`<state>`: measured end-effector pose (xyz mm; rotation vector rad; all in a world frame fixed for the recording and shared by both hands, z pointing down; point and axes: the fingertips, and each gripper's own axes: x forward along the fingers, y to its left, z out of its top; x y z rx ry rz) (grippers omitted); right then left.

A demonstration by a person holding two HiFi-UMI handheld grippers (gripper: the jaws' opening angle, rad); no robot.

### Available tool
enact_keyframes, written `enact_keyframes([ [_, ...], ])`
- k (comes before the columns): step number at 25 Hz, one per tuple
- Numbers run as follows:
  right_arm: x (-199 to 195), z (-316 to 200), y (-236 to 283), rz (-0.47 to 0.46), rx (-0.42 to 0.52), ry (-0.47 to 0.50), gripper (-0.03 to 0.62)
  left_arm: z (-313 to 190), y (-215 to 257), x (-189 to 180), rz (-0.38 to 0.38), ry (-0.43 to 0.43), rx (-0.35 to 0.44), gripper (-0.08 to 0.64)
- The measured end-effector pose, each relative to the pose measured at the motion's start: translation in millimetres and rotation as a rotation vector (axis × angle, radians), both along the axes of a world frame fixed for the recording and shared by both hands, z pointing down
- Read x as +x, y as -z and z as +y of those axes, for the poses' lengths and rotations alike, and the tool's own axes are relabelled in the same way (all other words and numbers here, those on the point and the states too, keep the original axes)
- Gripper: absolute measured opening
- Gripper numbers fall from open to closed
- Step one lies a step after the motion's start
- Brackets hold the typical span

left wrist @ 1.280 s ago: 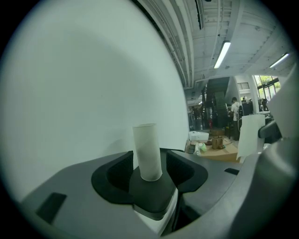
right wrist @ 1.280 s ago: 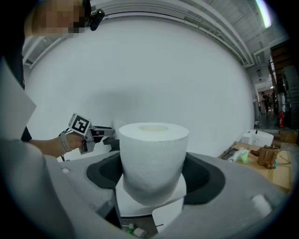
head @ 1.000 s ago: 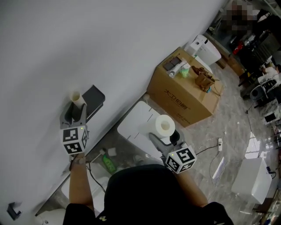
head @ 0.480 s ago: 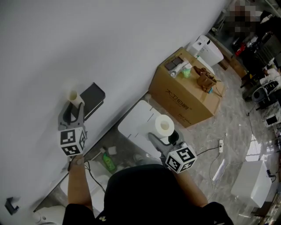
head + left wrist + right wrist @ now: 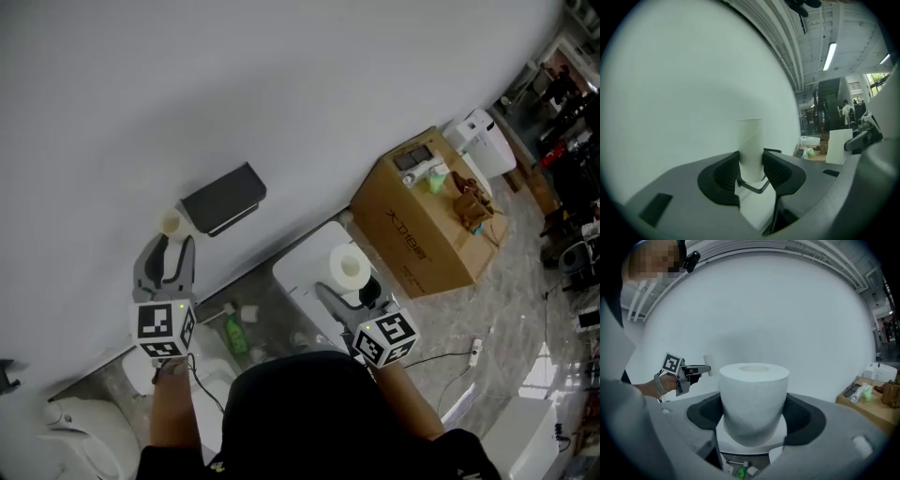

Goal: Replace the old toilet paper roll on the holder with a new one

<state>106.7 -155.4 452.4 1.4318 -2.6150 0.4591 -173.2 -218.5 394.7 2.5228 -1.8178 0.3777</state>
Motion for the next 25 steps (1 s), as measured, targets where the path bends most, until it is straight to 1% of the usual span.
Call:
enact_keyframes([
  [3, -21, -8, 0, -0.005, 0.000, 0.076, 0.377, 27, -9, -15, -0.001, 0.055, -0.022, 0.172],
  [7, -53, -12, -5, -0.010, -0.007, 0.175, 0.377, 64, -34, -31, -0.011, 0.126, -0.071, 0.172],
  [12, -89, -15, -10, -0.012, -0.016, 0.289, 0.377, 107, -54, -42, 0.062, 0.217, -0.112, 0.172],
  [14, -103, -16, -12, -0.011, -0.018, 0.329, 0.377, 121, -63, -43, 0.066, 0.244, -0.125, 0.172],
  [18, -131, -17, -16, -0.001, -0.020, 0.406, 0.377, 138, -75, -47, 0.052, 0.293, -0.147, 0.172],
  [21, -148, -15, -19, 0.034, -0.007, 0.456, 0.377, 147, -78, -52, 0.057, 0.323, -0.149, 0.172],
  [25, -169, -20, -14, 0.040, 0.023, 0.507, 0.377, 157, -78, -63, 0.071, 0.384, -0.152, 0.173],
])
